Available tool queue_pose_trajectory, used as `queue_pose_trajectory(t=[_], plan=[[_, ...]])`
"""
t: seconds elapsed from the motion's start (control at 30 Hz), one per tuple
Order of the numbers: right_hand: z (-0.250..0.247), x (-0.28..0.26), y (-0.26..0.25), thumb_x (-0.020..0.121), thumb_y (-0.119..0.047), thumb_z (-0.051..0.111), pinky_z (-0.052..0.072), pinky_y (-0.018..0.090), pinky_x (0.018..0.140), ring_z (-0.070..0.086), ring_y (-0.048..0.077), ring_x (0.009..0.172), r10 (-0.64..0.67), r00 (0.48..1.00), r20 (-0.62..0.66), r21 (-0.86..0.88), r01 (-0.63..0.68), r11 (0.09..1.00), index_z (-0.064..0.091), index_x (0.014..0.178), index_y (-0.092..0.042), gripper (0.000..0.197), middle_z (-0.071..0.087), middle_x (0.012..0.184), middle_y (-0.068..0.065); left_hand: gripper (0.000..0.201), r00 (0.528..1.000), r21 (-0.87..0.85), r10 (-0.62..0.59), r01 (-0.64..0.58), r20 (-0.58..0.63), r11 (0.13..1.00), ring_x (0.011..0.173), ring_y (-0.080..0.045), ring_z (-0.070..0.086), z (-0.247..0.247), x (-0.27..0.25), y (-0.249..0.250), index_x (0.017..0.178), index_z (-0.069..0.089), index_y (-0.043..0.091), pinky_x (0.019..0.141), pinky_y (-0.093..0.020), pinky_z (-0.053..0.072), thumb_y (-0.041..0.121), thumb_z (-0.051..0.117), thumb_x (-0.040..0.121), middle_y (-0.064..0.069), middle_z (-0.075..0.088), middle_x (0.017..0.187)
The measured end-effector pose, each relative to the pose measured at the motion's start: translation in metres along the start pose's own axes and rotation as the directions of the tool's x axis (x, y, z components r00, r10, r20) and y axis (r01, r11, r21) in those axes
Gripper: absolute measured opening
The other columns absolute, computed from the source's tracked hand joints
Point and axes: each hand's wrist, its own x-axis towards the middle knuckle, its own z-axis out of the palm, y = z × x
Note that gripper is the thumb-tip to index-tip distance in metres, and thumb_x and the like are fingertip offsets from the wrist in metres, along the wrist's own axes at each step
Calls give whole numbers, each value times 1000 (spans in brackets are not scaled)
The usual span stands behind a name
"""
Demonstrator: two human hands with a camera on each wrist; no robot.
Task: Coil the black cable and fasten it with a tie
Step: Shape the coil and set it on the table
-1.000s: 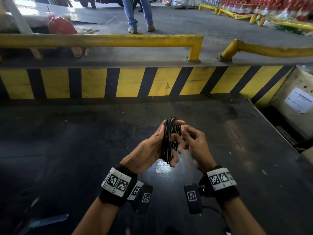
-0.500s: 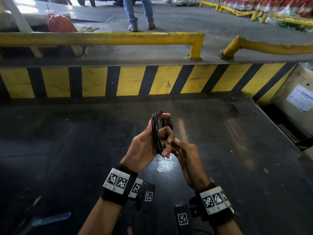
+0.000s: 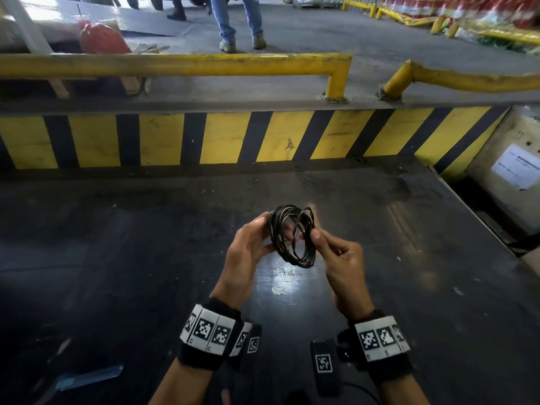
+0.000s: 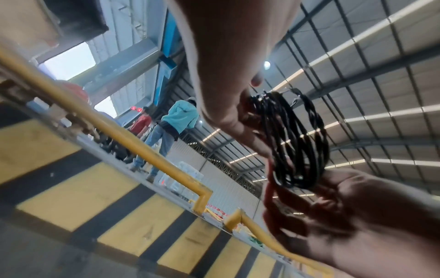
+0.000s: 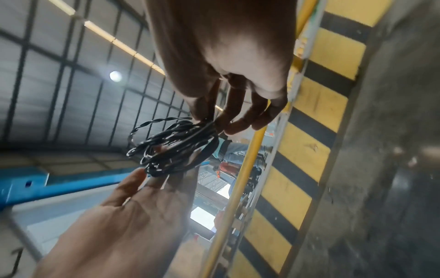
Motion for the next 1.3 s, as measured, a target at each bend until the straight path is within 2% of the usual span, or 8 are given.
queue_pose_trajectory(t=[0.13, 0.23, 0.33, 0.6, 0.83, 0.9, 1.1, 1.3], plan=[[-15, 0, -10, 95, -7, 67, 59, 28, 80, 75, 12, 83, -262, 965, 23, -288, 257, 922, 79, 104, -17, 18, 80, 89, 4, 56, 998, 391, 65, -58, -6, 919, 91, -34, 66, -4, -2, 5, 90, 75, 8, 84, -45, 51, 47, 36, 100, -15, 74, 95], [-22, -3, -17, 95, -7, 69, 58, 28, 69, 73, 9, 74, -441, 891, 106, -556, 421, 717, 79, 109, -9, 17, 76, 89, 1, 54, 986, 601, 125, -165, 108, 782, 66, -14, 54, -1, -5, 9, 84, 70, 10, 65, -29, 44, 59, 50, 93, -3, 64, 74], [-26, -4, -18, 96, -8, 69, 58, 32, 69, 72, 15, 76, -522, 837, 163, -647, 491, 584, 78, 114, -7, 20, 76, 93, 1, 34, 985, 694, 135, -172, 108, 699, 53, -1, 43, 4, -6, 5, 72, 59, 21, 56, -16, 36, 39, 57, 101, 14, 51, 56], [-16, -14, -8, 101, -22, 59, 52, 19, 74, 68, 4, 80, -470, 879, 87, -638, 411, 651, 72, 125, -11, 29, 72, 92, -5, 35, 992, 460, 86, -36, -88, 887, 43, -10, 39, 9, -1, -29, 76, 54, 16, 46, -31, 35, 28, 46, 108, 9, 46, 51], [-9, -21, -2, 101, -28, 60, 59, 23, 80, 75, 5, 79, -257, 965, 59, -610, 239, 756, 66, 134, -11, 38, 76, 97, -4, 37, 968, 453, 108, 7, -227, 891, 47, -15, 41, 8, -1, -43, 76, 52, 15, 46, -32, 37, 32, 44, 108, 3, 46, 56], [-11, -21, -2, 100, -20, 63, 57, 17, 75, 74, 5, 73, -261, 963, 64, -628, 242, 740, 69, 129, -10, 31, 75, 91, -4, 36, 973, 468, 97, 13, -210, 884, 49, -19, 41, 7, -3, -47, 78, 52, 14, 47, -34, 37, 31, 43, 108, -2, 45, 58], [-26, -21, -1, 99, -12, 65, 56, 34, 63, 67, 9, 63, -343, 938, 55, -686, 285, 670, 77, 110, -11, 17, 69, 74, -2, 44, 1000, 516, 2, -3, 3, 857, 53, -14, 43, 0, -10, -55, 87, 53, 5, 52, -34, 38, 46, 49, 102, 5, 48, 61], [-45, -22, -3, 96, -8, 66, 54, 35, 65, 65, 18, 65, -347, 924, 162, -732, 348, 586, 76, 114, -8, 20, 70, 80, 3, 62, 990, 753, -19, -94, 140, 652, 78, -12, 66, -12, -10, -46, 131, 52, 29, 73, -33, 55, 69, 48, 84, 9, 67, 96]])
